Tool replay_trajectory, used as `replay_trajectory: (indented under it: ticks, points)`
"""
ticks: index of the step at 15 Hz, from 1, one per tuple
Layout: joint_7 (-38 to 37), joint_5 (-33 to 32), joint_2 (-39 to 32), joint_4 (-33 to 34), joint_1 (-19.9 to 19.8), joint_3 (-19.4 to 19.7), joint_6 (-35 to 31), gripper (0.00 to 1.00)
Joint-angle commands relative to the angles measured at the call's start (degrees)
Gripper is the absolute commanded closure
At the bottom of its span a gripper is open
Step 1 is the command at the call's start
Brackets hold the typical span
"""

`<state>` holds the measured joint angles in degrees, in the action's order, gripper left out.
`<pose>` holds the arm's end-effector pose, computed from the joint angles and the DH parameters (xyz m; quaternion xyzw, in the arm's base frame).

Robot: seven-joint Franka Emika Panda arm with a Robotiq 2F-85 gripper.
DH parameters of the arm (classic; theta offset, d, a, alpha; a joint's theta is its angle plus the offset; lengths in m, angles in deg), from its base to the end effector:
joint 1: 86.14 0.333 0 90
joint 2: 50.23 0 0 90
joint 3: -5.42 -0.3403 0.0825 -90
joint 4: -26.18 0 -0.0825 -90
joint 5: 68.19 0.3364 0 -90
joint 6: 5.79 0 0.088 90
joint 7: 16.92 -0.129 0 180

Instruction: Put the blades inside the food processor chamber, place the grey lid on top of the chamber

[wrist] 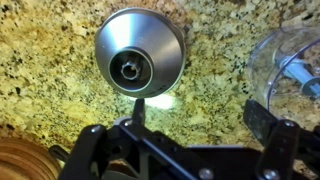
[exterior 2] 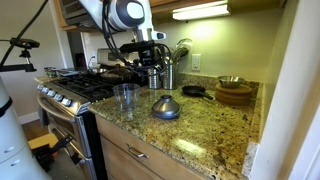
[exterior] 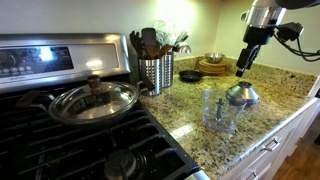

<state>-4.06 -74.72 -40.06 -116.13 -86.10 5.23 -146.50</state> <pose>0.4322 0.0002 0.4036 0.9844 0.1545 0.0698 0.0475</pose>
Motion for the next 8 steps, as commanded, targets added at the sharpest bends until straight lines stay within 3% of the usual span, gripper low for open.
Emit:
replay_trajectory:
  ticks: [1, 8]
  points:
    - [-0.07, -0.08, 0.02, 0.07, 0.38, 0.16, 0.14, 0.0]
    - [0.37, 1.62, -1.87, 0.77, -0.77, 2.25, 0.02, 0.0]
